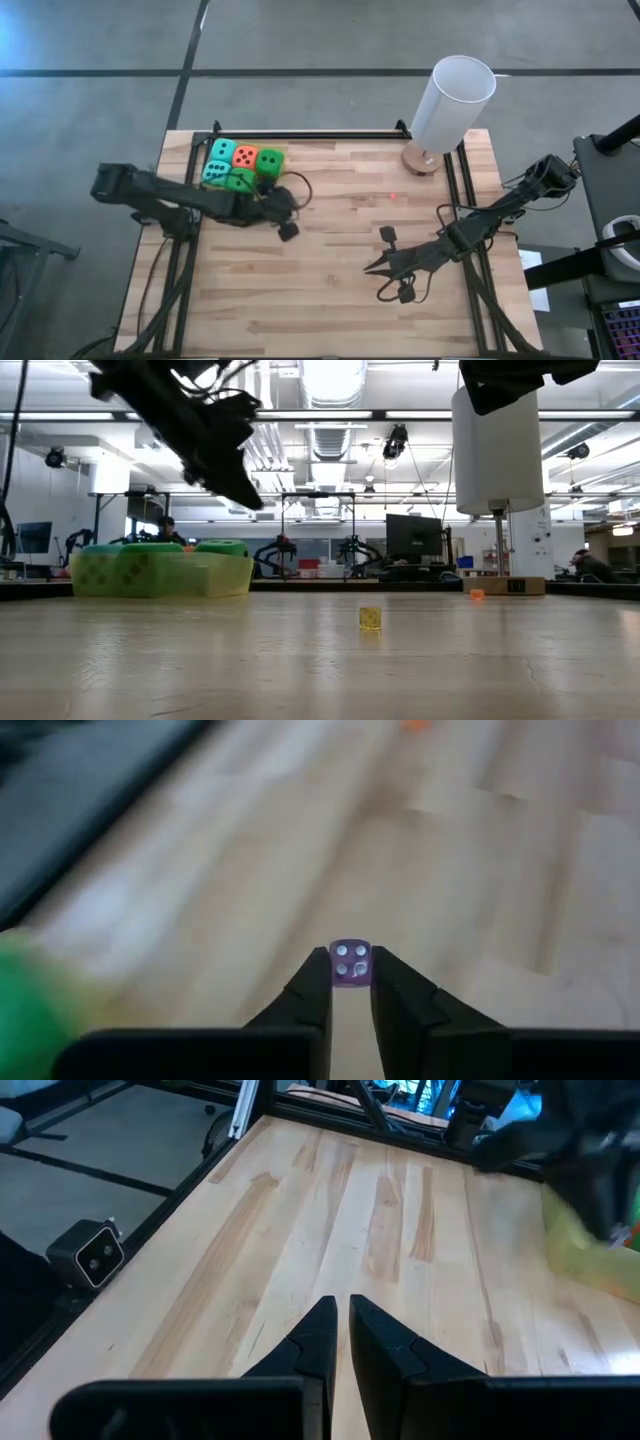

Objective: Pick & Place Dice
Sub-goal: Put the violet small die into the yellow container

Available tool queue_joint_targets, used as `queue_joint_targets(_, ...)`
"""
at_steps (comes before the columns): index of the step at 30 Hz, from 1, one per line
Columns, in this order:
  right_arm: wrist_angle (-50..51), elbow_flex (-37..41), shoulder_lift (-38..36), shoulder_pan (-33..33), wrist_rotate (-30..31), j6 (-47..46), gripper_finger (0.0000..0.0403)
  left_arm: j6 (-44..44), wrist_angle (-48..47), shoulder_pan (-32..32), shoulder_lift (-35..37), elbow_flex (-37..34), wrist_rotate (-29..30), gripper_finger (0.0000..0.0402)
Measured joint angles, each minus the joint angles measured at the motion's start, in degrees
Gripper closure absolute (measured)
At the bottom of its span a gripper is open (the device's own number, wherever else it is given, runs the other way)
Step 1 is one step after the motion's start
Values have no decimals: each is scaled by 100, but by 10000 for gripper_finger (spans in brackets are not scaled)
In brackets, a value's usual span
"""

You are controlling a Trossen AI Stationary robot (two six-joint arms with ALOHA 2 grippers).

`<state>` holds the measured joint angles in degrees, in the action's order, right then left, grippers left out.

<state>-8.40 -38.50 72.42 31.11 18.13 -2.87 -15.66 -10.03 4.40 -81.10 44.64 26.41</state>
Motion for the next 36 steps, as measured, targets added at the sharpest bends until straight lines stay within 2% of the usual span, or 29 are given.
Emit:
queue_joint_targets(4, 6, -6, 0, 0, 0, 4, 374, -828, -942, -35, 514, 0, 919, 356)
queue_joint_targets(8, -16, -28, 2, 0, 4, 7, 374, -1712, -1655, -245, 764, 0, 1399, 356)
queue_joint_targets(13, -49, -28, 2, 0, 4, 7, 374, -2757, -2204, -777, 776, 0, 1348, 356)
queue_joint_targets(20, -146, -28, 2, 0, 4, 7, 374, -2829, -2220, -1396, 776, 0, 824, 355)
queue_joint_targets(27, -152, -28, 2, 0, 4, 7, 374, -2818, -2433, -1622, 776, 0, 555, 352)
queue_joint_targets(36, -152, -28, 2, 0, 4, 5, 374, -2767, -2459, -1663, 773, 0, 444, 282)
